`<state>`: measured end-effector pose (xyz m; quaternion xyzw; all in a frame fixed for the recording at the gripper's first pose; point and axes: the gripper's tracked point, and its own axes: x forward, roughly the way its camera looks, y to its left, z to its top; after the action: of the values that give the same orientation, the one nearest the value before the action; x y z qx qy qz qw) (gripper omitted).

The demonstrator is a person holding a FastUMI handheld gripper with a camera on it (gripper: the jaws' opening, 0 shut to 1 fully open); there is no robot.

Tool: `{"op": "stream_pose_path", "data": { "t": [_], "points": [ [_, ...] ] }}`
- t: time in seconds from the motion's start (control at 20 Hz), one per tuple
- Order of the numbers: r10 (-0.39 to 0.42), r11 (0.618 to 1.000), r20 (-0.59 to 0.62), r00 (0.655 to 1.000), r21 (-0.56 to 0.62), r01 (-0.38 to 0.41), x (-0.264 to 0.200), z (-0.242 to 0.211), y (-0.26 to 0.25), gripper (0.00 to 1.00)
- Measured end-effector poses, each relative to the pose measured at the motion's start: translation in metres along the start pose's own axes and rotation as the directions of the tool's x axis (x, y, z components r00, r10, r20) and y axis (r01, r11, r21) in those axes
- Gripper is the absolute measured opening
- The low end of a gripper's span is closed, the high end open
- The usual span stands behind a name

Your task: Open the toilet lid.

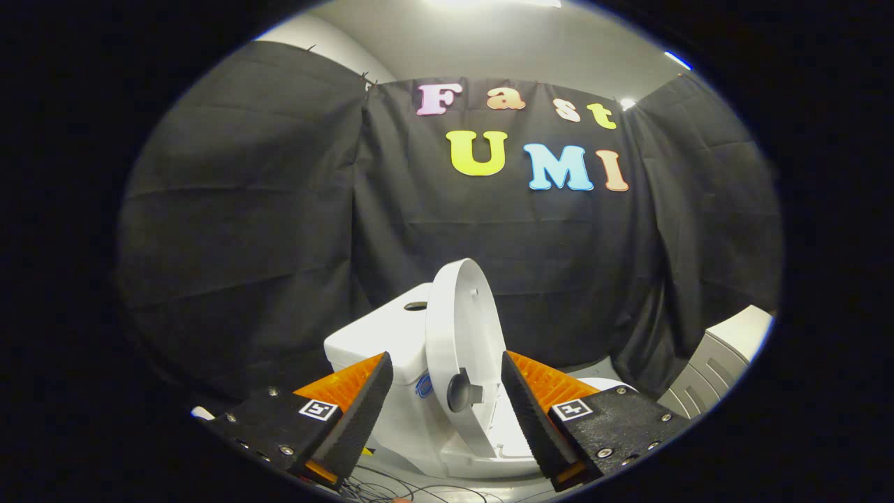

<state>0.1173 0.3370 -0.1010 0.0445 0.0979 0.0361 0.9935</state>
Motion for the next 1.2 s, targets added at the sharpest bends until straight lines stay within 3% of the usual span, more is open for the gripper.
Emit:
{"op": "stream_pose_path", "data": {
  "t": [0.15, 0.5, 0.85, 1.2],
  "points": [
    [0.030, 0.998, 0.055, 0.998, 0.059, -0.033, -0.013, 0.029, -0.033, 0.95],
    [-0.013, 0.996, 0.072, 0.997, 0.087, 0.007, -0.024, 0.042, -0.158, 0.95],
    [-0.142, 0.990, 0.091, 0.986, 0.011, 0.142, -0.044, 0.048, -0.302, 0.95],
    [-0.180, 0.981, 0.084, 0.980, -0.055, 0.185, -0.071, 0.054, -0.370, 0.95]
  ]
}}
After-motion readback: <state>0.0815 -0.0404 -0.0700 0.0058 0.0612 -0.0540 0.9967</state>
